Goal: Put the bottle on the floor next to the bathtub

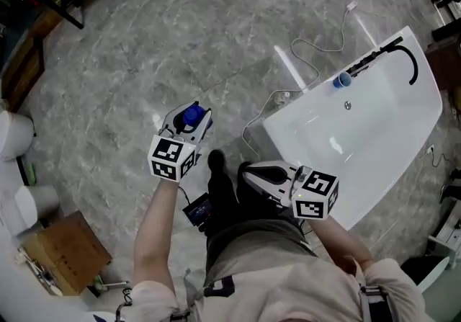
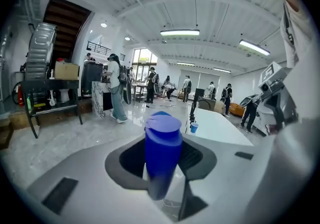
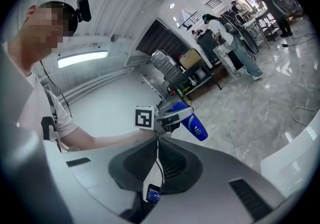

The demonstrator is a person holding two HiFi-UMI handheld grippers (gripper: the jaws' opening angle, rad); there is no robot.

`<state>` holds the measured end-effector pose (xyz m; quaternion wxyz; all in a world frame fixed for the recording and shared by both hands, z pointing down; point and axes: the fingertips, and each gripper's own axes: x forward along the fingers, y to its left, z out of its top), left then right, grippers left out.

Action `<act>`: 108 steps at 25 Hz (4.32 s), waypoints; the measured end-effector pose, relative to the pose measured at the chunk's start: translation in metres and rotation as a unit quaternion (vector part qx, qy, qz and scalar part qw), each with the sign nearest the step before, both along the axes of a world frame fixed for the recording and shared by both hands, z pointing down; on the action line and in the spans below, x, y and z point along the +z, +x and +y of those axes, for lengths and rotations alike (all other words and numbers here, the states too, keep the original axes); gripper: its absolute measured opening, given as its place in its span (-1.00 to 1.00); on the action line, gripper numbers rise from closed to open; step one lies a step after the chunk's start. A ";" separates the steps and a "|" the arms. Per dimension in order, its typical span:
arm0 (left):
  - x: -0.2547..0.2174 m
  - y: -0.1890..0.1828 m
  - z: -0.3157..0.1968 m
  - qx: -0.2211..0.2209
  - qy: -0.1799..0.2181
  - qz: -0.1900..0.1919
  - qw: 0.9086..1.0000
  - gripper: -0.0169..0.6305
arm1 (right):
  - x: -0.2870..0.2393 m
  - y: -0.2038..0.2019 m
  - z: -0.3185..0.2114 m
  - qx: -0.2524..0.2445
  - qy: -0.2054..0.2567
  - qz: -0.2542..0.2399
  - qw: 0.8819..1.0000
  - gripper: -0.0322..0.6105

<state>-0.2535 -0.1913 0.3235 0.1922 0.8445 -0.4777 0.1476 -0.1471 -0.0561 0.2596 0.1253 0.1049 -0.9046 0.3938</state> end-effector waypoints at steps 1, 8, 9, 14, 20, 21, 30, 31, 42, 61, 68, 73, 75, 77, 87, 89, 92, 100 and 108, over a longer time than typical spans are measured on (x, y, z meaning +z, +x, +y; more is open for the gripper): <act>0.013 -0.002 -0.009 0.005 -0.006 0.003 1.000 -0.36 | 0.004 -0.003 -0.008 0.008 -0.002 0.006 1.000 -0.81; 0.111 -0.035 -0.047 0.022 -0.048 -0.005 0.999 -0.36 | 0.057 -0.048 -0.036 0.033 -0.021 0.016 0.999 -0.81; 0.124 -0.036 -0.053 0.025 -0.054 -0.006 0.998 -0.36 | 0.066 -0.053 -0.042 0.037 -0.023 0.018 0.999 -0.81; 0.199 -0.034 -0.080 0.047 -0.083 -0.019 0.995 -0.36 | 0.114 -0.075 -0.073 0.054 -0.029 0.017 0.998 -0.81; 0.303 -0.019 -0.102 0.094 -0.111 -0.056 0.988 -0.36 | 0.183 -0.078 -0.104 0.044 -0.022 0.015 0.999 -0.81; 0.321 -0.017 -0.105 0.101 -0.114 -0.063 0.986 -0.36 | 0.198 -0.077 -0.106 0.039 -0.022 0.017 0.999 -0.81; 0.467 0.035 -0.131 0.148 -0.134 -0.084 0.976 -0.36 | 0.312 -0.056 -0.118 0.073 -0.050 0.024 0.996 -0.81; 0.480 0.042 -0.135 0.149 -0.136 -0.081 0.976 -0.36 | 0.322 -0.053 -0.118 0.077 -0.051 0.025 0.995 -0.81; 0.576 0.103 -0.168 0.182 -0.127 -0.086 0.971 -0.36 | 0.405 -0.053 -0.134 0.118 -0.043 0.042 0.991 -0.81; 0.707 0.147 -0.175 0.211 -0.093 -0.121 0.965 -0.36 | 0.508 -0.054 -0.109 0.083 -0.008 0.094 0.992 -0.81; 0.738 0.147 -0.160 0.211 -0.092 -0.130 0.964 -0.36 | 0.526 -0.051 -0.094 0.086 -0.029 0.092 0.992 -0.81; 0.760 0.143 -0.157 0.215 -0.087 -0.156 0.960 -0.36 | 0.539 -0.051 -0.085 0.078 -0.036 0.093 0.992 -0.81; 0.768 0.141 -0.153 0.214 -0.089 -0.162 0.959 -0.36 | 0.542 -0.048 -0.084 0.078 -0.041 0.093 0.992 -0.81; 0.770 0.141 -0.152 0.212 -0.087 -0.159 0.960 -0.36 | 0.541 -0.046 -0.085 0.077 -0.046 0.088 0.992 -0.81; 0.772 0.146 -0.148 0.238 -0.120 -0.141 0.953 0.04 | 0.539 -0.052 -0.081 0.064 -0.049 0.078 0.994 -0.81; 0.769 0.145 -0.144 0.242 -0.125 -0.142 0.952 0.08 | 0.537 -0.052 -0.082 0.065 -0.048 0.079 0.994 -0.81; 0.764 0.141 -0.139 0.243 -0.129 -0.146 0.950 0.10 | 0.532 -0.051 -0.080 0.064 -0.048 0.082 0.993 -0.81; 0.706 0.112 -0.125 0.236 -0.130 -0.160 0.950 0.10 | 0.492 -0.051 -0.075 0.073 -0.056 0.074 0.993 -0.81; 0.580 0.061 -0.115 0.251 -0.127 -0.165 0.945 0.10 | 0.393 -0.058 -0.062 0.056 -0.028 0.040 0.997 -0.81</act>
